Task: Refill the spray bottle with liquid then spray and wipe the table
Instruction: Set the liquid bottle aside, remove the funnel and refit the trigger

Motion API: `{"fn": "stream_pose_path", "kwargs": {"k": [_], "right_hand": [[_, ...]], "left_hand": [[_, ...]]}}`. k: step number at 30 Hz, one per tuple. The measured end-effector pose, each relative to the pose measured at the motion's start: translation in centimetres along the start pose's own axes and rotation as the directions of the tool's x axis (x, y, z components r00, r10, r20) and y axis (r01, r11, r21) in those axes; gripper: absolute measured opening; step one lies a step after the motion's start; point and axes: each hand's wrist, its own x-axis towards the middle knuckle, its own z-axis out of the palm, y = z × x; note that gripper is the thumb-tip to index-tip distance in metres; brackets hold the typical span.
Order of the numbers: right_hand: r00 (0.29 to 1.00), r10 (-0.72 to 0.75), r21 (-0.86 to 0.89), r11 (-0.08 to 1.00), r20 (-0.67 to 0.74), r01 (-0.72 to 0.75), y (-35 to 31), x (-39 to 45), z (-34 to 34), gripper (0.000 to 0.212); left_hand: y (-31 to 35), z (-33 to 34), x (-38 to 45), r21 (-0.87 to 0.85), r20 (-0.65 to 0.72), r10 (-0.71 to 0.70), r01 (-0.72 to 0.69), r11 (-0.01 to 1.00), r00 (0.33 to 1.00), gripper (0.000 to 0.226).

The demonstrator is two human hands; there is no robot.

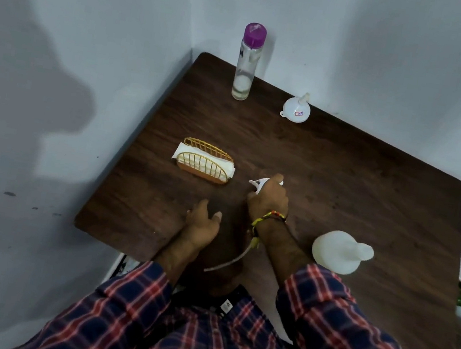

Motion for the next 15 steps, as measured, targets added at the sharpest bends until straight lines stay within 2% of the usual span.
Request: {"fn": "stream_pose_path", "kwargs": {"k": [2, 4, 7, 10, 15], "right_hand": [[0.996, -0.032, 0.056, 0.998, -0.084, 0.037, -0.8, -0.9, -2.6, 0.042], [0.969, -0.094, 0.117, 0.986, -0.228, 0.122, -1.3, -2.1, -6.3, 0.043], [0.868, -0.139, 0.312, 0.896, -0.476, 0.315, -0.7, -3.8, -12.9, 0.038], [0.753, -0.085, 0.456, 0.749, -0.653, 0.48, 1.8, -5.4, -19.7, 0.04], [0.663, 0.023, 0.555, 0.569, -0.749, 0.607, 7.6, -6.5, -26.8, 0.041]], "left_hand": [[0.4, -1.1, -0.4, -0.099, -0.078, 0.092, -0.099, 0.99, 0.993, 0.044], [1.1, -1.8, -1.2, -0.17, -0.162, 0.212, -0.239, 0.956, 0.964, 0.031], [3.0, -1.6, -2.5, -0.21, -0.22, 0.358, -0.403, 0.891, 0.907, 0.022], [5.6, 0.5, -4.3, -0.181, -0.181, 0.496, -0.524, 0.832, 0.849, 0.023], [9.4, 5.9, -7.4, -0.203, -0.053, 0.658, -0.653, 0.73, 0.751, 0.026]]}}
